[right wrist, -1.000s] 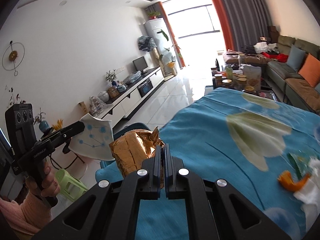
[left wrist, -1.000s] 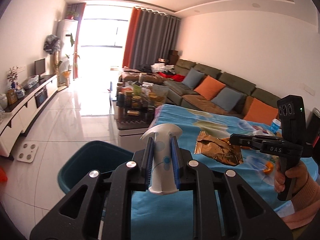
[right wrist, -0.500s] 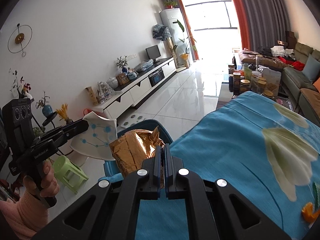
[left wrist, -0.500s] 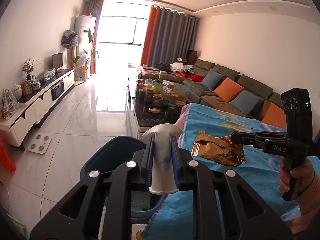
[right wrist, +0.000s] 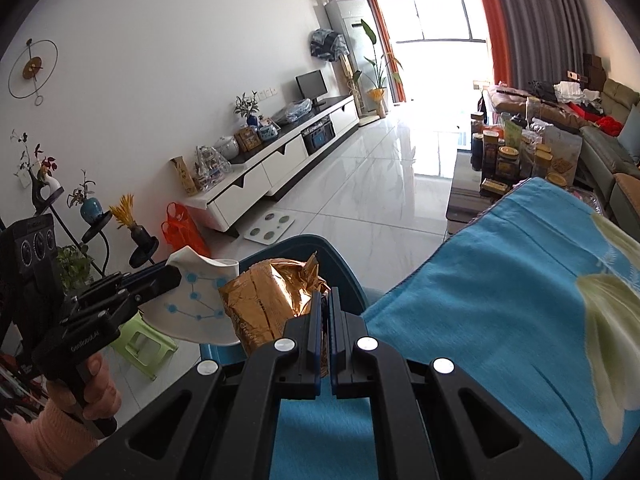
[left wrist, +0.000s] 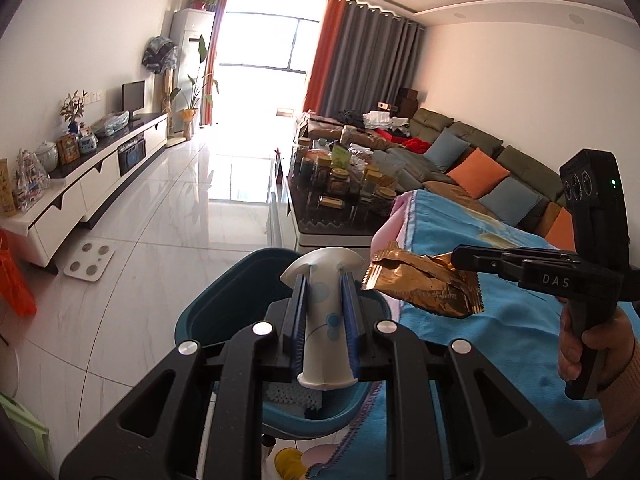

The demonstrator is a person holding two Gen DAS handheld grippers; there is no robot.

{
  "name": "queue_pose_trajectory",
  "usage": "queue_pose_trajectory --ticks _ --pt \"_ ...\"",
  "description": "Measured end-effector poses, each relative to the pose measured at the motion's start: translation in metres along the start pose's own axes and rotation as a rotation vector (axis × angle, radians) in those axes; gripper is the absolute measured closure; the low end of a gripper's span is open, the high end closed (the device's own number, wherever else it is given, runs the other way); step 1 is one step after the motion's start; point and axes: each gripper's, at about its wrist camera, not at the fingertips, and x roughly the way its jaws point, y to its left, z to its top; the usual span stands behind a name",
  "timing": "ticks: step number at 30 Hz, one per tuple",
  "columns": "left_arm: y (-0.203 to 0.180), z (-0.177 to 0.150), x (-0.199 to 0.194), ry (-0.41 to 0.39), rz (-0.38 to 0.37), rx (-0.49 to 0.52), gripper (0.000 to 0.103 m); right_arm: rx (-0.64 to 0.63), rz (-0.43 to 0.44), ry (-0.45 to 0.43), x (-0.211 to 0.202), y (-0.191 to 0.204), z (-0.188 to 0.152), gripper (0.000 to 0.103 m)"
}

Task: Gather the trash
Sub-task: 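Carry the cup in the left gripper while the right carries the wrapper toward the bin, then open the left gripper over the bin while the right releases the wrapper into it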

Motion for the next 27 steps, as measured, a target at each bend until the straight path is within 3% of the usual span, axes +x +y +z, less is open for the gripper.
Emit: queue_pose_trajectory --ticks 22,27 --pt "0.022 -0.018 0.072 0.11 0.093 -0.062 0.085 0.017 -0.045 0.13 0.074 0.009 0.016 0.101" --pt "0.029 -0.02 0.091 0.138 0.093 -0.095 0.085 0.011 -0.055 0.181 0.091 0.016 0.02 0.096"
